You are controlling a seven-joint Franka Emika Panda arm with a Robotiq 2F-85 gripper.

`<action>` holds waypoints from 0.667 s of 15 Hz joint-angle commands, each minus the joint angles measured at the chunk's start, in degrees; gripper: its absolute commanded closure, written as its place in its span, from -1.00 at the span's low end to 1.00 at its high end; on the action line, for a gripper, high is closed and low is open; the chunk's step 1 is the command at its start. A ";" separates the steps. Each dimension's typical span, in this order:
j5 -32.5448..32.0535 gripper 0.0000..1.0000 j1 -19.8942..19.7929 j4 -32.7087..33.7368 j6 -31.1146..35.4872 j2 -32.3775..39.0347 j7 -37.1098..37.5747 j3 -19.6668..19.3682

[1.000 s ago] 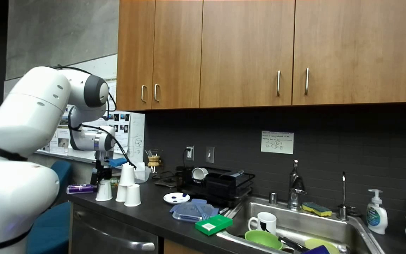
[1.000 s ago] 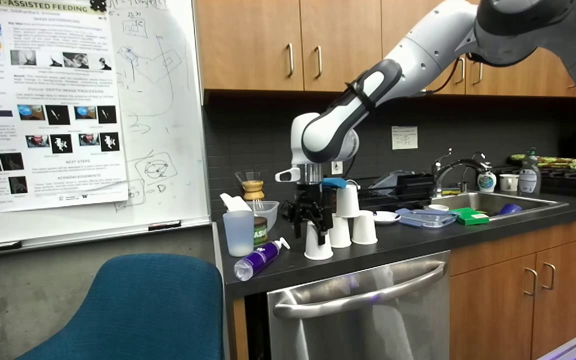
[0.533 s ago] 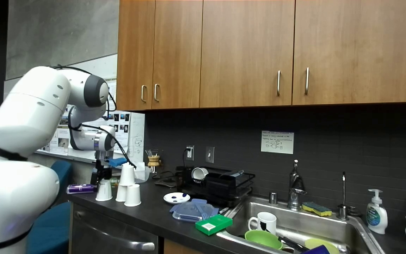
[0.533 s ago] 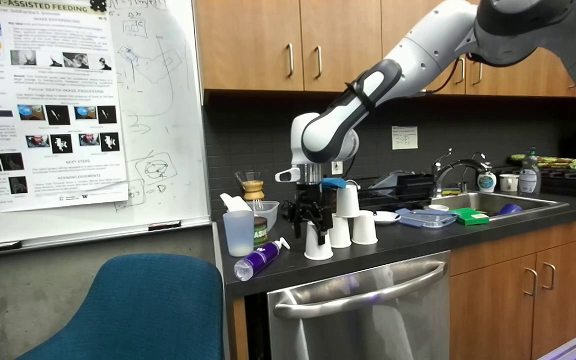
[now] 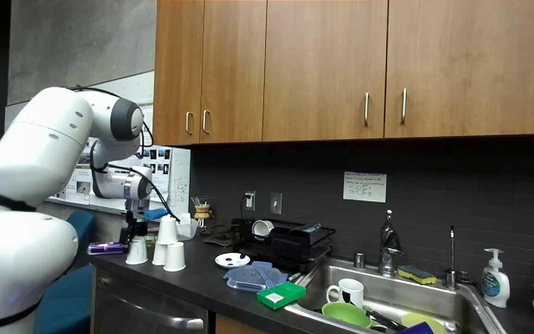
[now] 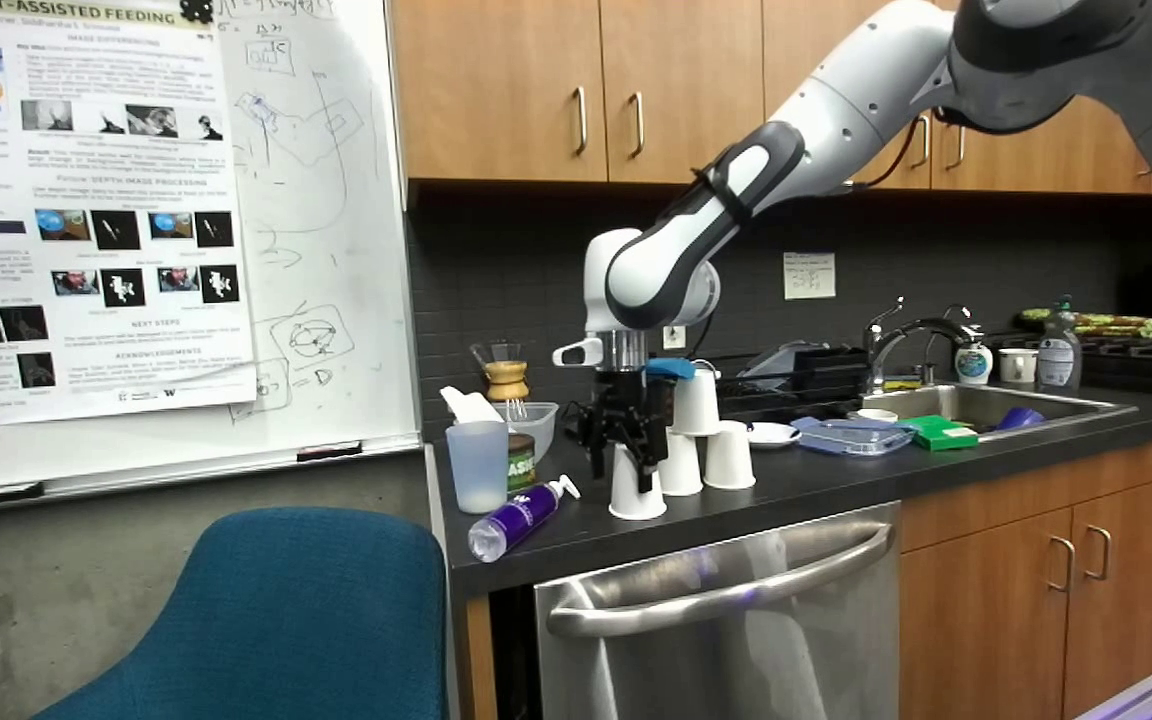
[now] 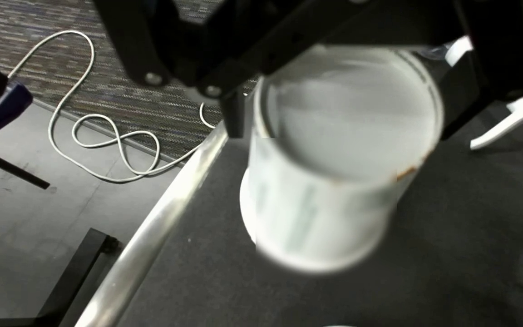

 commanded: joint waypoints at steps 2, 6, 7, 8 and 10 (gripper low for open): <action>1.87 -1.00 -1.91 -3.00 3.15 -1.78 -1.14 0.88; 2.05 -1.00 -1.70 -1.82 3.51 -0.19 -0.66 0.56; 2.12 -1.00 -1.86 -1.99 3.69 -0.15 -0.73 0.56; 2.12 -1.00 -1.87 -1.99 3.67 -0.06 -0.72 0.56; 2.11 -1.00 -1.82 -1.93 3.66 -0.02 -0.71 0.57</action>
